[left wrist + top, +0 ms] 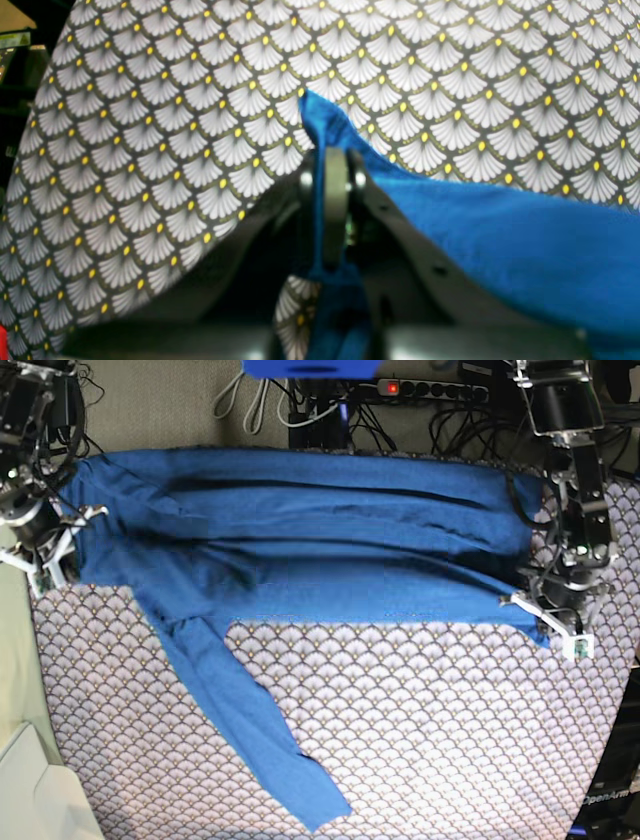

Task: Fold the T-shirt properly
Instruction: 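Lift the side edges with both grippers and fold them toward the hem, then hold the folded edge and shift the right gripper along the sleeve seam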

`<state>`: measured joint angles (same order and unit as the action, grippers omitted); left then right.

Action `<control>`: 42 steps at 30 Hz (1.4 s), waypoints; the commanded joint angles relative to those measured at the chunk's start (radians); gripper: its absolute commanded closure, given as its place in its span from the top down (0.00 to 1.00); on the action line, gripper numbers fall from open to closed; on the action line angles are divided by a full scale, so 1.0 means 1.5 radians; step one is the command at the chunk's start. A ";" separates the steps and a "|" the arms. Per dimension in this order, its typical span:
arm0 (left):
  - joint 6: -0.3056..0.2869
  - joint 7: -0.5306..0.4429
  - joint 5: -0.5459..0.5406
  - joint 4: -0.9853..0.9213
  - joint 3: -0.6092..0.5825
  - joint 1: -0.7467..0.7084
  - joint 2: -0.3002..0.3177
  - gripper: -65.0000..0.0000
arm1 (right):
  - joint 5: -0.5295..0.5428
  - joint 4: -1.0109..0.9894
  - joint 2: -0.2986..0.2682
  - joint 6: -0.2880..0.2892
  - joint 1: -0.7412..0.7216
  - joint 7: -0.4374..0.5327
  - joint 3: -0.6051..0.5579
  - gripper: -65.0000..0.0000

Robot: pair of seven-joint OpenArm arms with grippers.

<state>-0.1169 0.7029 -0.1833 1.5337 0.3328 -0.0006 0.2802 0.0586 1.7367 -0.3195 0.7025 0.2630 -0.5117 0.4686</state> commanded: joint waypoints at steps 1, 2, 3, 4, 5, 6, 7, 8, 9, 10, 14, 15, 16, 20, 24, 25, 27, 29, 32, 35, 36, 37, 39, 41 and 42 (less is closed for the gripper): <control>0.002 -0.013 0.002 0.012 0.004 0.000 0.009 0.00 | 0.005 0.013 -0.013 -0.003 0.001 0.013 0.006 0.00; 0.002 -0.013 0.002 0.012 0.004 -0.003 0.009 0.00 | 0.005 0.013 -0.013 -0.003 0.002 0.014 0.006 0.00; 0.002 -0.013 0.002 0.012 0.004 -0.005 0.009 0.00 | 0.005 0.013 -0.013 -0.003 0.002 0.014 0.006 0.00; 0.002 -0.013 0.002 0.012 0.004 -0.009 0.009 0.00 | 0.005 0.013 -0.013 -0.003 0.002 0.014 0.006 0.00; 0.002 -0.013 0.002 0.012 0.004 -0.013 0.009 0.00 | 0.005 0.013 -0.013 -0.003 0.003 0.014 0.006 0.00; 0.002 -0.013 0.002 0.012 0.003 -0.018 0.009 0.00 | 0.005 0.013 -0.013 -0.003 0.003 0.014 0.006 0.00; 0.002 -0.013 0.002 0.011 0.000 -0.021 0.009 0.00 | 0.005 0.013 -0.013 -0.003 0.003 0.014 0.006 0.00; 0.002 -0.013 0.002 0.009 0.000 -0.022 0.009 0.00 | 0.005 0.013 -0.012 -0.003 0.003 0.013 0.006 0.00; 0.002 -0.013 0.002 0.008 0.000 -0.024 0.009 0.00 | 0.006 0.013 -0.012 -0.003 0.003 0.011 0.004 0.00; 0.002 -0.013 0.002 0.007 0.000 -0.024 0.008 0.00 | 0.008 0.013 -0.011 -0.003 0.003 0.010 0.002 0.00; 0.002 -0.013 0.002 0.008 0.000 -0.024 0.008 0.00 | 0.004 0.014 0.007 -0.003 0.002 0.010 0.002 0.00; 0.002 -0.013 0.002 0.008 0.000 -0.023 0.008 0.00 | 0.004 0.014 0.008 -0.003 0.002 0.009 0.001 0.00; 0.002 -0.013 0.002 0.007 0.000 -0.023 0.008 0.00 | 0.004 0.014 0.012 -0.003 0.002 0.009 0.000 0.01; 0.002 -0.013 0.002 0.006 0.000 -0.023 0.008 0.00 | 0.004 0.012 0.032 -0.003 -0.003 0.008 -0.005 0.04; 0.002 -0.013 0.002 0.006 -0.001 -0.021 0.008 0.00 | 0.004 0.012 0.040 -0.003 -0.003 -0.005 -0.032 0.23; 0.002 -0.013 0.002 0.006 -0.001 -0.021 0.008 0.00 | 0.004 0.009 0.040 -0.003 -0.004 -0.013 -0.039 0.29; 0.002 -0.013 0.002 0.006 -0.001 -0.021 0.008 0.00 | 0.004 0.008 0.040 -0.003 -0.015 -0.023 -0.057 0.42; 0.002 -0.013 0.002 0.006 -0.001 -0.021 0.008 0.00 | 0.004 0.000 0.040 -0.003 -0.024 -0.031 -0.073 0.52; 0.002 -0.013 0.002 0.006 -0.001 -0.020 0.008 0.00 | 0.004 -0.025 0.040 -0.003 -0.042 -0.030 -0.075 0.58; 0.002 -0.013 0.002 0.006 -0.001 -0.020 0.008 0.00 | 0.004 -0.059 0.040 -0.003 -0.059 -0.031 -0.074 0.57; 0.002 -0.013 0.002 0.006 -0.001 -0.020 0.008 0.00 | 0.004 -0.068 0.039 -0.003 -0.065 -0.031 -0.074 0.57; 0.002 -0.013 0.002 0.006 -0.001 -0.020 0.008 0.00 | 0.004 -0.077 0.039 -0.003 -0.072 -0.031 -0.073 0.57; 0.002 -0.013 0.002 0.006 -0.001 -0.020 0.008 0.00 | 0.004 -0.098 0.037 -0.003 -0.075 -0.031 -0.073 0.57; 0.002 -0.013 0.002 0.006 -0.001 -0.020 0.008 0.00 | 0.004 -0.110 0.037 -0.003 -0.076 -0.026 -0.074 0.57; 0.002 -0.013 0.002 0.006 -0.001 -0.020 0.008 0.00 | 0.004 -0.114 0.038 -0.003 -0.077 -0.026 -0.074 0.57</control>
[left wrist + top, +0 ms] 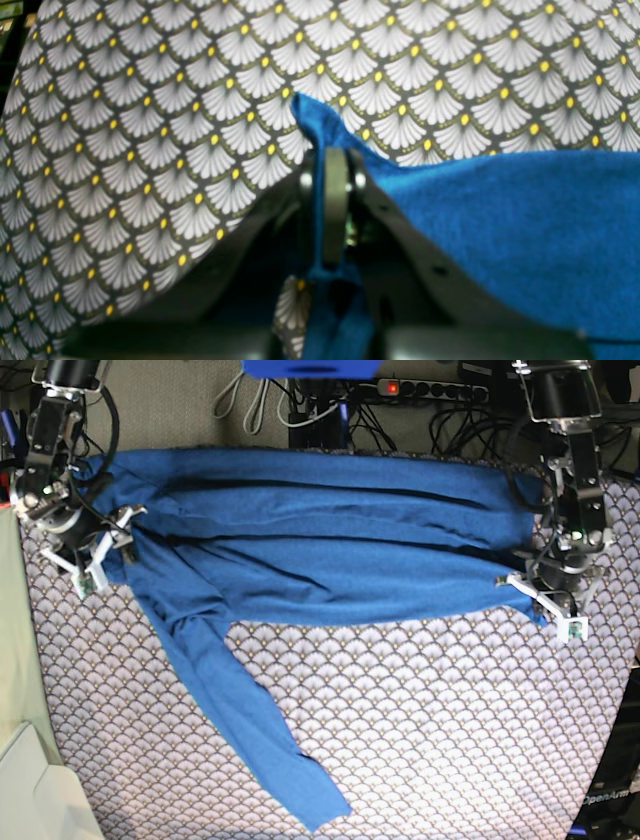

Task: Fold the T-shirt properly
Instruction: 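Hold the folded edge and shift the right gripper along the sleeve seam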

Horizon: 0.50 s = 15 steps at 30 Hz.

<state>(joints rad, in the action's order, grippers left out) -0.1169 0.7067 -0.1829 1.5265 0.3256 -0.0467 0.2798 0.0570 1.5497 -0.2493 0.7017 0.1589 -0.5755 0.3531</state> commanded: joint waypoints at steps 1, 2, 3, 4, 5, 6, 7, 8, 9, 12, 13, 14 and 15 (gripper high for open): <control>0.002 -0.015 0.002 0.011 0.003 0.011 0.008 0.00 | 0.005 0.008 -0.009 -0.002 -0.013 0.018 0.003 0.57; 0.002 -0.015 0.002 0.011 0.003 0.011 0.008 0.00 | 0.005 0.000 -0.008 -0.002 -0.019 0.017 0.003 0.57; 0.002 -0.015 0.002 0.011 0.003 0.011 0.008 0.00 | 0.005 -0.012 -0.008 -0.002 -0.024 0.017 0.003 0.57; 0.002 -0.015 0.002 0.011 0.003 0.011 0.008 0.00 | 0.005 -0.024 -0.008 -0.002 -0.028 0.018 0.003 0.57; 0.002 -0.015 0.002 0.011 0.003 0.011 0.008 0.00 | 0.005 -0.033 -0.008 -0.002 -0.028 0.018 0.005 0.57; 0.002 -0.015 0.002 0.011 0.003 0.011 0.008 0.00 | 0.005 -0.037 -0.008 -0.002 -0.028 0.019 0.005 0.57; 0.002 -0.015 0.002 0.011 0.003 0.011 0.008 0.00 | 0.005 -0.038 -0.008 -0.002 -0.028 0.019 0.006 0.57; 0.002 -0.015 0.002 0.011 0.003 0.011 0.008 0.00 | 0.005 -0.038 -0.008 -0.002 -0.028 0.019 0.006 0.57; 0.002 -0.015 0.002 0.011 0.004 0.011 0.008 0.00 | 0.005 -0.037 -0.008 -0.002 -0.028 0.019 0.005 0.57; 0.002 -0.016 0.002 0.011 0.004 0.012 0.008 0.00 | 0.005 -0.036 -0.007 -0.002 -0.028 0.019 0.005 0.56; 0.002 -0.017 0.002 0.011 0.004 0.012 0.008 0.00 | 0.005 -0.036 -0.007 -0.002 -0.028 0.019 0.005 0.53; 0.002 -0.017 0.002 0.011 0.004 0.012 0.008 0.00 | 0.005 -0.036 -0.007 -0.002 -0.028 0.019 0.003 0.50; 0.002 -0.018 0.002 0.011 0.004 0.012 0.008 0.00 | 0.005 -0.036 -0.007 -0.002 -0.028 0.019 0.003 0.45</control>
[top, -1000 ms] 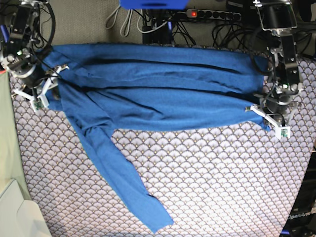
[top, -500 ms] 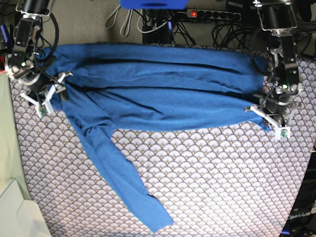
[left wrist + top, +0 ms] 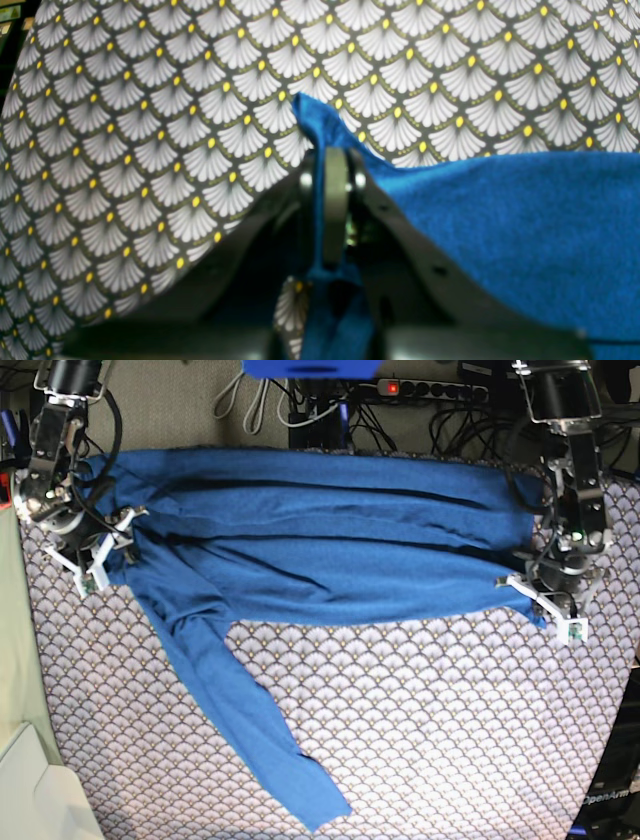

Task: Fold the T-shirt properly
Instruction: 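Hold the folded edge and shift the right gripper along the sleeve seam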

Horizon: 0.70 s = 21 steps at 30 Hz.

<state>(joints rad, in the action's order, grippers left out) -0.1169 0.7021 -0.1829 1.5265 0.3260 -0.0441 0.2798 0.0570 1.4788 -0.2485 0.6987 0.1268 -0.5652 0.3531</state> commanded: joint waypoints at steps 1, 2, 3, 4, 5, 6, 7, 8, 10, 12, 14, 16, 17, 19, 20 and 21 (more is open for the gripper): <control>0.002 -0.015 0.002 0.011 0.004 0.010 0.008 0.00 | 0.005 0.011 -0.008 0.000 -0.005 0.012 0.003 0.39; 0.002 -0.015 0.002 0.010 0.004 0.010 0.008 0.00 | 0.005 0.010 -0.007 0.000 -0.004 0.012 0.003 0.32; 0.002 -0.016 0.002 0.010 0.004 0.010 0.008 0.00 | 0.005 0.010 -0.003 0.000 -0.004 0.012 0.002 0.25; 0.002 -0.017 0.003 0.010 0.004 0.010 0.008 0.00 | 0.005 0.010 0.000 0.000 -0.004 0.012 0.002 0.19; 0.002 -0.017 0.003 0.010 0.004 0.010 0.008 0.00 | 0.005 0.010 0.002 0.000 -0.004 0.012 0.002 0.13; 0.002 -0.017 0.003 0.010 0.004 0.010 0.008 0.00 | 0.005 0.010 0.000 0.000 -0.003 0.012 0.002 0.08; 0.002 -0.017 0.003 0.010 0.004 0.010 0.008 0.00 | 0.005 0.010 0.000 0.000 -0.003 0.012 0.001 0.02; 0.002 -0.017 0.003 0.010 0.004 0.010 0.008 0.00 | 0.005 0.010 0.000 0.000 -0.002 0.012 0.001 0.00; 0.002 -0.017 0.003 0.010 0.004 0.010 0.008 0.00 | 0.005 0.012 0.000 0.000 -0.001 0.012 0.001 0.01; 0.002 -0.017 0.003 0.010 0.004 0.010 0.008 0.00 | 0.007 0.032 -0.001 0.000 0.001 0.012 0.002 0.01; 0.002 -0.017 0.003 0.011 0.004 0.010 0.008 0.00 | 0.009 0.071 -0.001 0.000 0.014 0.010 0.007 0.01; 0.002 -0.014 0.003 0.015 0.004 0.010 0.008 0.00 | 0.009 0.119 -0.001 0.000 0.031 0.006 0.007 0.01; 0.002 -0.014 0.003 0.016 0.004 0.009 0.008 0.00 | 0.009 0.143 0.000 0.000 0.038 0.006 0.007 0.01; 0.002 -0.013 0.003 0.017 0.004 0.007 0.007 0.00 | 0.009 0.179 0.000 0.000 0.057 0.005 0.008 0.01; 0.002 -0.013 0.003 0.017 0.004 0.007 0.007 0.00 | 0.009 0.194 0.002 0.000 0.066 0.005 0.008 0.01; 0.002 -0.013 0.003 0.017 0.004 0.006 0.007 0.00 | 0.009 0.204 0.002 0.000 0.075 0.005 0.008 0.01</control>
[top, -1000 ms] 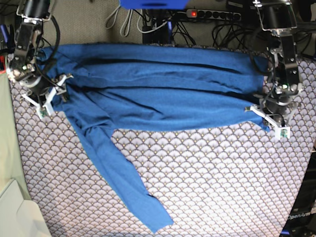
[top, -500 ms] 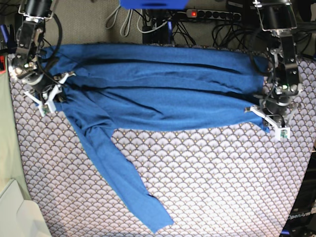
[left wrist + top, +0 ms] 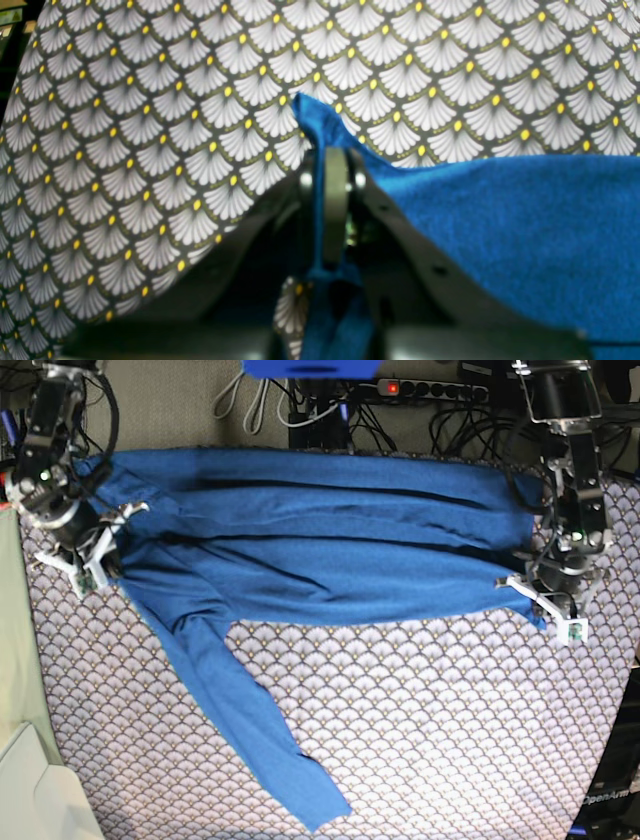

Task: Fold the T-shirt properly
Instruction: 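Hold the folded edge and shift the right gripper along the sleeve seam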

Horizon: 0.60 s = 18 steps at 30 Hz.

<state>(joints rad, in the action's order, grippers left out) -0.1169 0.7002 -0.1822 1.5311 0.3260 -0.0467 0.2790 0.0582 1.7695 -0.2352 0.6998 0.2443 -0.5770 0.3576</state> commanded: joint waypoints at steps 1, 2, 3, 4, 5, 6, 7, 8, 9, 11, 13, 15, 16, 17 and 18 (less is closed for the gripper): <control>0.002 -0.012 0.002 0.014 0.004 0.007 0.008 0.00 | 0.008 0.021 -0.007 -0.001 0.004 0.013 0.005 0.01; 0.002 -0.012 0.002 0.014 0.004 0.007 0.008 0.00 | 0.008 0.028 -0.007 -0.001 0.015 0.013 0.005 0.01; 0.002 -0.011 0.002 0.014 0.004 0.006 0.008 0.00 | 0.009 0.035 -0.007 -0.001 0.024 0.013 0.005 0.01; 0.002 -0.011 0.002 0.014 0.004 0.000 0.009 0.00 | 0.009 0.041 -0.007 -0.001 0.032 0.013 0.006 0.01; 0.002 -0.011 0.002 0.014 0.005 -0.006 0.009 0.00 | 0.009 0.045 -0.007 -0.001 0.040 0.015 0.006 0.01; 0.002 -0.011 0.002 0.015 0.005 -0.010 0.010 0.00 | 0.009 0.049 -0.008 -0.001 0.048 0.018 0.007 0.01; 0.002 -0.011 0.002 0.015 0.004 -0.012 0.010 0.00 | 0.009 0.056 -0.008 -0.001 0.058 0.019 0.011 0.01; 0.002 -0.011 0.002 0.020 0.004 -0.012 0.011 0.00 | 0.009 0.062 -0.008 -0.001 0.063 0.019 0.016 0.01; 0.002 -0.011 0.002 0.027 0.003 -0.013 0.011 0.00 | 0.009 0.067 -0.007 -0.001 0.069 0.019 0.019 0.01; 0.002 -0.011 0.002 0.046 0.003 -0.030 0.013 0.00 | 0.009 0.071 -0.007 -0.001 0.074 0.017 0.019 0.01; 0.002 -0.011 0.002 0.058 0.003 -0.033 0.013 0.00 | 0.006 0.070 -0.007 -0.001 0.075 0.013 0.019 0.01; 0.002 -0.011 0.002 0.055 0.003 -0.033 0.012 0.00 | 0.006 0.068 0.004 -0.001 0.070 0.013 0.019 0.01; 0.002 -0.011 0.002 0.055 0.003 -0.033 0.010 0.00 | 0.004 0.069 0.012 -0.001 0.070 0.013 0.019 0.01; 0.002 -0.011 0.002 0.055 0.003 -0.033 0.010 0.00 | 0.004 0.071 0.014 -0.001 0.070 0.013 0.019 0.01; 0.002 -0.011 0.002 0.055 0.003 -0.033 0.010 0.00 | 0.004 0.071 0.017 -0.001 0.070 0.013 0.019 0.01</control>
<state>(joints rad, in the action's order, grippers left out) -0.1173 0.7036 -0.1799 1.5970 0.3256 -0.1074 0.2817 0.0574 1.8561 -0.1947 0.6998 0.3527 -0.5793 0.3786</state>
